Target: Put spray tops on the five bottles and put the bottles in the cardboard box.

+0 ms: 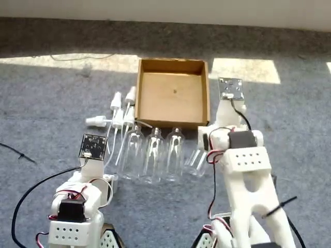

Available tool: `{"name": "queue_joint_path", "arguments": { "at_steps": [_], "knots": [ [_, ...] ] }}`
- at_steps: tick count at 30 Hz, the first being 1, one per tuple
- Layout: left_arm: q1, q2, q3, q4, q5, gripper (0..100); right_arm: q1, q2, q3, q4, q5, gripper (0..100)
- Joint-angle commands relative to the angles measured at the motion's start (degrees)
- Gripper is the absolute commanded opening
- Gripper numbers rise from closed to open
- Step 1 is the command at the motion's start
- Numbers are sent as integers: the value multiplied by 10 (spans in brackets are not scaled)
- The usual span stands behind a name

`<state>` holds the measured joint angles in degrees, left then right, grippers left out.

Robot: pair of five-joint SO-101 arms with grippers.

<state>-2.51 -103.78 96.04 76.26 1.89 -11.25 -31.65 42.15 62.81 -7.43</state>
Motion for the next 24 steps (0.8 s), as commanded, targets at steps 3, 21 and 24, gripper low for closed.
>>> {"name": "queue_joint_path", "arguments": {
  "at_steps": [3, 21, 24],
  "knots": [
    [9, -6, 11, 3, 4, 178, -18, 104, -73, 2, -80, 166],
    [9, -6, 11, 3, 4, 178, -25, 227, -84, -108, -141, 293],
    [9, -6, 11, 3, 4, 178, -22, 253, -84, -113, -139, 293]
  ]
}}
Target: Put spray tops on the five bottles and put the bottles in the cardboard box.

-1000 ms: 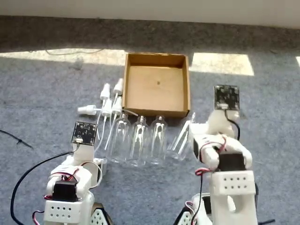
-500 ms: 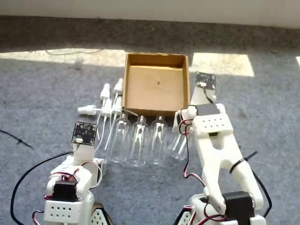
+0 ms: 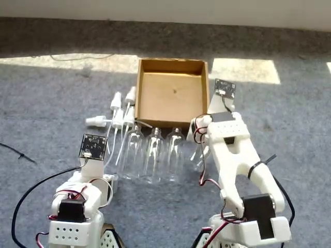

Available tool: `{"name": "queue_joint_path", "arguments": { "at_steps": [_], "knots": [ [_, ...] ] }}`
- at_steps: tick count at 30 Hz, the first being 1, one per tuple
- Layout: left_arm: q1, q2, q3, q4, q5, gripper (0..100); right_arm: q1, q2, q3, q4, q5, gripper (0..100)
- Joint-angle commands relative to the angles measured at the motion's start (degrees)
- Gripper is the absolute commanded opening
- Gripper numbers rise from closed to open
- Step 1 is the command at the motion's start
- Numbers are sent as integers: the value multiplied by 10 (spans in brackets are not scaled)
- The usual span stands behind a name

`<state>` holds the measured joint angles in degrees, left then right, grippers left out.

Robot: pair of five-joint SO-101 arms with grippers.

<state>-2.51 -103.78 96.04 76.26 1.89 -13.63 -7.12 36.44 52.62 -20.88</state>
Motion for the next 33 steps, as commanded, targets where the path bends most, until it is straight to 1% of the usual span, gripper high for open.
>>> {"name": "queue_joint_path", "arguments": {
  "at_steps": [1, 4, 7, 9, 12, 15, 17, 18, 20, 22, 23, 29, 30, 33],
  "knots": [
    [9, -6, 11, 3, 4, 178, 3, 12, -27, -9, -3, 289],
    [9, -6, 11, 3, 4, 178, 27, 15, -26, 5, 3, 222],
    [9, -6, 11, 3, 4, 178, 58, 14, -27, 23, 54, 159],
    [9, -6, 11, 3, 4, 178, 76, 14, -27, 34, 103, 144],
    [9, -6, 11, 3, 4, 178, 112, 15, -28, 54, 207, 120],
    [9, -6, 11, 3, 4, 178, 151, 21, -65, 61, 311, 54],
    [9, -6, 11, 3, 4, 178, 180, 21, -97, 65, 337, 1],
    [9, -6, 11, 3, 4, 178, 189, 21, -116, 65, 350, 2],
    [9, -6, 11, 3, 4, 178, 192, 21, -148, 68, 406, 5],
    [9, -6, 11, 3, 4, 178, 181, 21, -172, 69, 462, 5],
    [9, -6, 11, 3, 4, 178, 171, 21, -174, 70, 473, 5],
    [9, -6, 11, 3, 4, 178, 145, 21, -141, 77, 466, 5],
    [9, -6, 11, 3, 4, 178, 143, 20, -138, 80, 462, 5],
    [9, -6, 11, 3, 4, 178, 123, 20, -137, 91, 417, 6]
  ]
}}
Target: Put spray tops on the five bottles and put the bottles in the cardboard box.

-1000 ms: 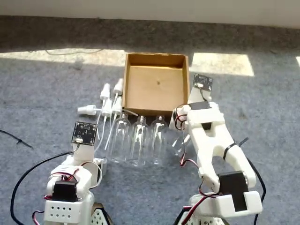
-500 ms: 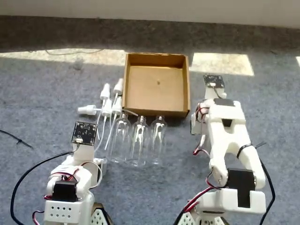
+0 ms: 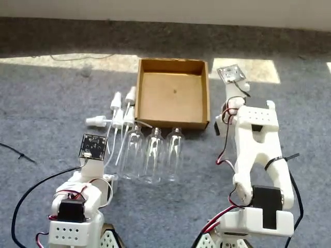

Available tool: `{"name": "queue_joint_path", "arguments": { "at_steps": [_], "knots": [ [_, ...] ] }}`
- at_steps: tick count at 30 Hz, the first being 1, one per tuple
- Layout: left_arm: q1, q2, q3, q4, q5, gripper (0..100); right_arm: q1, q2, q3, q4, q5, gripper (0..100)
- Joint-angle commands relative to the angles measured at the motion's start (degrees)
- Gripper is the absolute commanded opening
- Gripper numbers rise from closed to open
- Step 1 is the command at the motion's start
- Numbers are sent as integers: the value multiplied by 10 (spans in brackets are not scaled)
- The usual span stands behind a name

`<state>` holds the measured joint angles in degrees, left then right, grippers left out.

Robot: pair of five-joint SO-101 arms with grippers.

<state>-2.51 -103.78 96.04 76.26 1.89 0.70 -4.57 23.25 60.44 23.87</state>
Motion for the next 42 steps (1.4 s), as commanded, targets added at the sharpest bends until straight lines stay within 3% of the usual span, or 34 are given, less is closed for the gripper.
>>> {"name": "queue_joint_path", "arguments": {
  "at_steps": [1, 8, 15, 22, 29, 35, 42],
  "knots": [
    [9, -6, 11, 3, 4, 178, -32, -6, -5, 24, -44, 6],
    [9, -6, 11, 3, 4, 178, -136, -12, -5, 109, -126, 5],
    [9, -6, 11, 3, 4, 178, -126, -12, 8, 106, -203, 5],
    [9, -6, 11, 3, 4, 178, -95, -11, 44, 102, -207, 5],
    [9, -6, 11, 3, 4, 178, -83, -12, 126, 34, -202, 14],
    [9, -6, 11, 3, 4, 178, -80, -12, 128, 44, -201, 213],
    [9, -6, 11, 3, 4, 178, -80, -46, 44, 135, -179, 225]
  ]
}}
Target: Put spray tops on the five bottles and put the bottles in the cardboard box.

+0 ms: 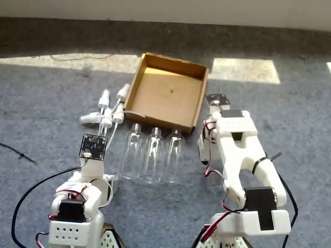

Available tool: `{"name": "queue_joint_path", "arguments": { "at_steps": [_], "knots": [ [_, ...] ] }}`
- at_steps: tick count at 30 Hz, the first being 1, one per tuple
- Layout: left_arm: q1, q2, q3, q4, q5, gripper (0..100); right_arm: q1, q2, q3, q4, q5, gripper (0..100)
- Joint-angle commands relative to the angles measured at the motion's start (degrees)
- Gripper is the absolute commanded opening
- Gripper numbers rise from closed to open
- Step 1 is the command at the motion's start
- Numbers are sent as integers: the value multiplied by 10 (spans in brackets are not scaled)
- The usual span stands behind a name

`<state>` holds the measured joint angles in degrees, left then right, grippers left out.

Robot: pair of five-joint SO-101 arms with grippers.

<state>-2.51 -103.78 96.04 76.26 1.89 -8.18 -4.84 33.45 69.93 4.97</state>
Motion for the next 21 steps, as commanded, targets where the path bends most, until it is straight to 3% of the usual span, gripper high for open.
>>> {"name": "queue_joint_path", "arguments": {
  "at_steps": [1, 10, 16, 21],
  "knots": [
    [9, -6, 11, 3, 4, 178, 9, -55, -78, 56, 11, 225],
    [9, -6, 11, 3, 4, 178, 29, -56, -261, 180, 84, 226],
    [9, -6, 11, 3, 4, 178, 118, 25, -269, 128, 89, 227],
    [9, -6, 11, 3, 4, 178, 150, 94, -270, 74, 123, 227]
  ]
}}
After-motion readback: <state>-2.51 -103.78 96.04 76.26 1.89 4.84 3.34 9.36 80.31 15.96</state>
